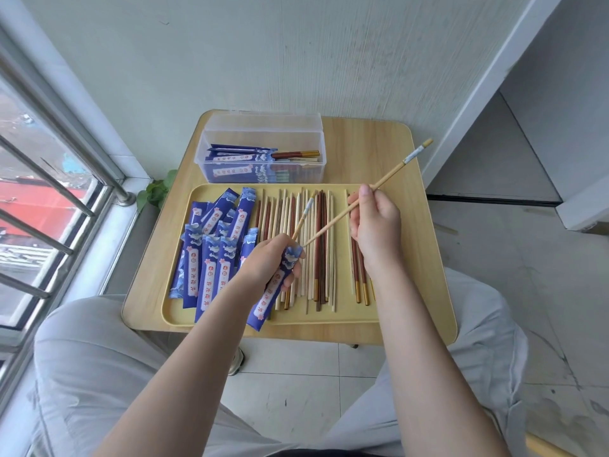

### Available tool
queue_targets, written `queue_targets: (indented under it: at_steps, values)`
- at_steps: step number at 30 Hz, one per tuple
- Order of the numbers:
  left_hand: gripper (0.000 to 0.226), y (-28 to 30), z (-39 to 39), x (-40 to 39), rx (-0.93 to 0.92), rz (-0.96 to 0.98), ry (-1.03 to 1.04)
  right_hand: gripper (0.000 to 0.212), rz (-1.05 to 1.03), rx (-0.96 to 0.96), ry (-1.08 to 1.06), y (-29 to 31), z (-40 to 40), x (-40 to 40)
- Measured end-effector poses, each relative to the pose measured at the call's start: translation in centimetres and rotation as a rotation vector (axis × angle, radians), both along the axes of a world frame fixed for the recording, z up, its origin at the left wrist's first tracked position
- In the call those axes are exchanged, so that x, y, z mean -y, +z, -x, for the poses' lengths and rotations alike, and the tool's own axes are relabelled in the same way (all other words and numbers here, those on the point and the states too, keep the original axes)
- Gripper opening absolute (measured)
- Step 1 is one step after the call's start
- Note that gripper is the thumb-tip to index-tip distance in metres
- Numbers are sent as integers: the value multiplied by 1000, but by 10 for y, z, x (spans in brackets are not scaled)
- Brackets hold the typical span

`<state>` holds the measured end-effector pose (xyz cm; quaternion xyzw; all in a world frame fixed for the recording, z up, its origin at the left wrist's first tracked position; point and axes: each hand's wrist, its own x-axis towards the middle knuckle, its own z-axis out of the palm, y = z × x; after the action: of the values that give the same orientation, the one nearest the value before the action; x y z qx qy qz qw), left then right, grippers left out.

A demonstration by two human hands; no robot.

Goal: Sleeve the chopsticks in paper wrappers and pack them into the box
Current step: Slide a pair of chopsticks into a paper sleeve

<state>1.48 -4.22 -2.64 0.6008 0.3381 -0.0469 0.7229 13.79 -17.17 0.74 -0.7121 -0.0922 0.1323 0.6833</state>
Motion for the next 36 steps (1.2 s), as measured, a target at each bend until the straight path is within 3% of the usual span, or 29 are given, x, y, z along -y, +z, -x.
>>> queue_targets:
  at_steps: [6,13,15,17,20,24,31,36]
  values:
    - [32,10,0,3,34,-22,-172,29,83,-83,85,-5,6,-3]
    - [32,12,-4,6,66,-49,-145,18,361,-99,465,-4,7,2]
    - [31,9,-4,5,47,-74,-152,28,441,-110,543,-2,7,5]
    - [30,6,-3,4,37,-76,-174,41,386,-159,434,-3,5,5]
    - [31,5,-2,5,40,-67,-203,44,266,-203,211,-7,1,3]
    - [33,6,-5,6,60,-43,-200,44,302,-151,249,-13,10,0]
    - [33,12,-2,0,48,-37,-212,30,269,-249,353,-9,5,-2]
    - [32,29,-15,-15,-6,-153,-231,28,263,-68,133,4,-11,-17]
